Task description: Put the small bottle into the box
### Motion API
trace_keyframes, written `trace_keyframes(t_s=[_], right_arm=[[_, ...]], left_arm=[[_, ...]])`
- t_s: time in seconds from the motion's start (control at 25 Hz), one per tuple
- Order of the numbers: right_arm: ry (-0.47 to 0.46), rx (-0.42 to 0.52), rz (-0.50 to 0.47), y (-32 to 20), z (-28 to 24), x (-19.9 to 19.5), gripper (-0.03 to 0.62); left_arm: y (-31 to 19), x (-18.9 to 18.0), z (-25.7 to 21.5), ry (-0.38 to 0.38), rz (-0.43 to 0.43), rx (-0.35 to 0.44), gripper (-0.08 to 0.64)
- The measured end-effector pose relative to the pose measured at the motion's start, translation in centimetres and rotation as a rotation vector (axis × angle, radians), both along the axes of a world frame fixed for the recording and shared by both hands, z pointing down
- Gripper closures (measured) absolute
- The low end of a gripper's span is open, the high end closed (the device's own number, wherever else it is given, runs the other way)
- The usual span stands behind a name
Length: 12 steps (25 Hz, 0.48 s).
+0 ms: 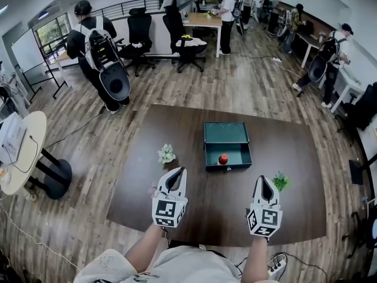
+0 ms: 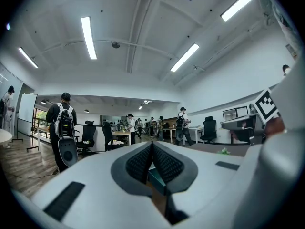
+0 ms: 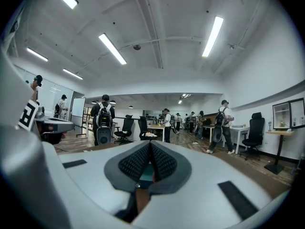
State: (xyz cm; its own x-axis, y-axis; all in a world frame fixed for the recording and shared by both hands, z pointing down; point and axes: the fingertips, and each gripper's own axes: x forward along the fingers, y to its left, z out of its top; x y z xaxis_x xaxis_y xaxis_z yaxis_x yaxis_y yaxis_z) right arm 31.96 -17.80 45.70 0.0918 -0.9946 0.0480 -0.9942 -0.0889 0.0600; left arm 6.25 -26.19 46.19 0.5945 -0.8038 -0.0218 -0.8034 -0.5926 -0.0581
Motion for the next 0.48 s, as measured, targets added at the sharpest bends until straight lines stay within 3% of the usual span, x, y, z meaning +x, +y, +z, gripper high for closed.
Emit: trace_keyframes(t_s=[0.48], right_arm=[[0.009,-0.005,-0.002,-0.21,0.08,-0.41,0.592]], left_arm=[[-0.29,-0.58,-0.06,-0.006,-0.008,-0.002,0.558]])
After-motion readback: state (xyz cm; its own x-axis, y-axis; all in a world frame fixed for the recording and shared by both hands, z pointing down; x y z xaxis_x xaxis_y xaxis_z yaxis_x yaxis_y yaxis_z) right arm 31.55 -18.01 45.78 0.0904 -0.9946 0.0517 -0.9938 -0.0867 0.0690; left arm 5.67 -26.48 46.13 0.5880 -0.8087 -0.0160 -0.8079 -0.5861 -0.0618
